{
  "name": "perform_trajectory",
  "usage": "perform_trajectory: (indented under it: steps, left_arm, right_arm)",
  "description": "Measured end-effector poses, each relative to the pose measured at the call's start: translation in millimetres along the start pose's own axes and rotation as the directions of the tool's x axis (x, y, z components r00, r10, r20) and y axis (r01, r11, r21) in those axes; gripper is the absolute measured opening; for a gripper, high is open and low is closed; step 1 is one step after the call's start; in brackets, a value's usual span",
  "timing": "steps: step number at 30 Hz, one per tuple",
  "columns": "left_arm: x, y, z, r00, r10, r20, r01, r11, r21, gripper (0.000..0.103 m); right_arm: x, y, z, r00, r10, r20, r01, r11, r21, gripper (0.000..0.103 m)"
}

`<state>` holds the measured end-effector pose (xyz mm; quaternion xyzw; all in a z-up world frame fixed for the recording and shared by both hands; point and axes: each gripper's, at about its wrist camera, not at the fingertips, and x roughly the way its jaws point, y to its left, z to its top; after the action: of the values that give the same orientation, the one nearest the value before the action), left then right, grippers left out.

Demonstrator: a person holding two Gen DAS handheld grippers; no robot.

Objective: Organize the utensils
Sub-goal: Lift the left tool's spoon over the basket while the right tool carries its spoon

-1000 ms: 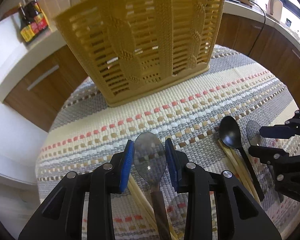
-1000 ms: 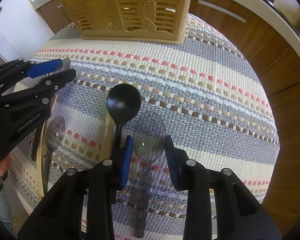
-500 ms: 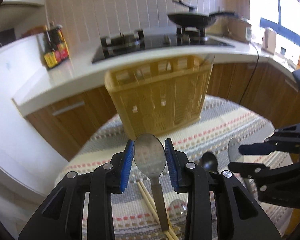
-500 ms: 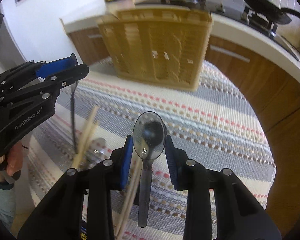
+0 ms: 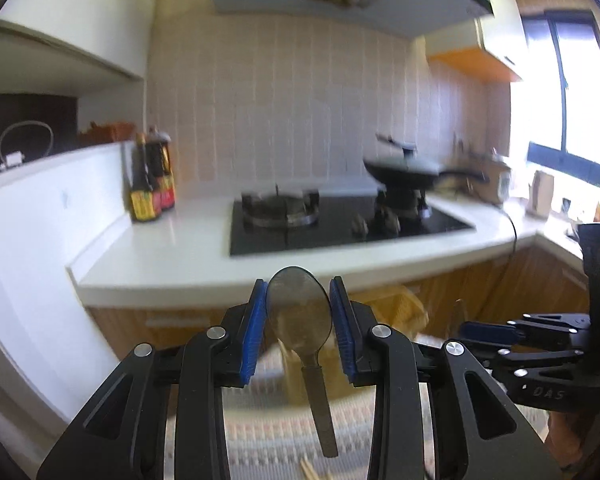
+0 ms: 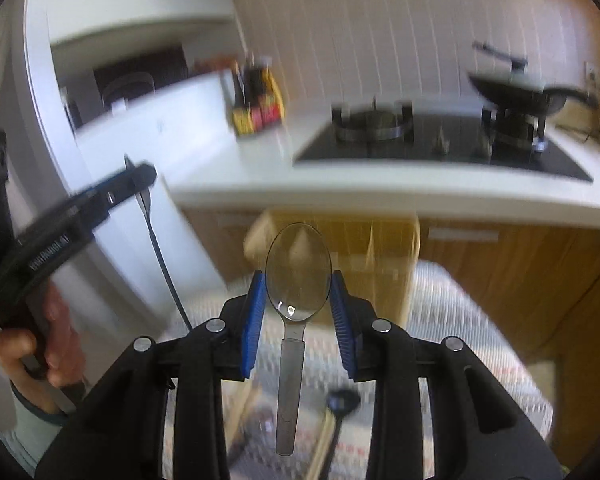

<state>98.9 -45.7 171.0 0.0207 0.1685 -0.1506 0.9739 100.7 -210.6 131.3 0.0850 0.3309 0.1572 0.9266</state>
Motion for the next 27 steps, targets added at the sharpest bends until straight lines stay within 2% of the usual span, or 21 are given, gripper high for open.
perform_trajectory:
  steps: [6,8,11,16,19,22,25,27]
  left_arm:
    - [17.6,13.0,30.4,0.995,0.003,0.104,0.006,0.996,-0.084,0.030]
    - [26.7,15.8,36.1,0.992,0.009,0.123,0.004,0.995,-0.098,0.030]
    - [45.9,18.9,39.3,0.991,0.015,0.137,0.001,0.994,-0.113,0.030]
    - [71.8,17.6,32.5,0.988,0.041,0.147,-0.029,0.996,-0.083,0.030]
    - [86.2,16.4,25.1,0.988,0.063,0.142,-0.054,0.997,-0.064,0.030]
    - [97.7,17.9,16.6,0.990,0.045,0.135,-0.036,0.997,-0.064,0.030]
    - [106.3,18.2,8.5,0.989,0.051,0.136,-0.044,0.997,-0.057,0.030]
    - [110.1,17.7,3.7,0.991,0.034,0.132,-0.027,0.998,-0.055,0.030]
  right_arm:
    - [-13.1,1.6,46.4,0.982,-0.028,0.185,0.028,1.000,0.002,0.029]
    - [-10.4,-0.7,58.2,0.968,-0.067,0.242,0.069,0.998,0.000,0.030]
    - [-7.3,-3.9,74.3,0.934,-0.153,0.322,0.163,0.987,-0.005,0.029]
    - [14.1,-21.1,86.7,0.901,-0.240,0.362,0.250,0.968,0.017,0.030]
    - [31.2,-33.7,84.1,0.892,-0.273,0.361,0.280,0.959,0.034,0.030]
    - [47.6,-45.5,75.6,0.889,-0.286,0.358,0.286,0.957,0.055,0.030]
    - [57.3,-50.1,63.9,0.866,-0.319,0.385,0.319,0.945,0.066,0.030]
    - [61.0,-50.6,60.3,0.864,-0.321,0.388,0.322,0.945,0.064,0.030]
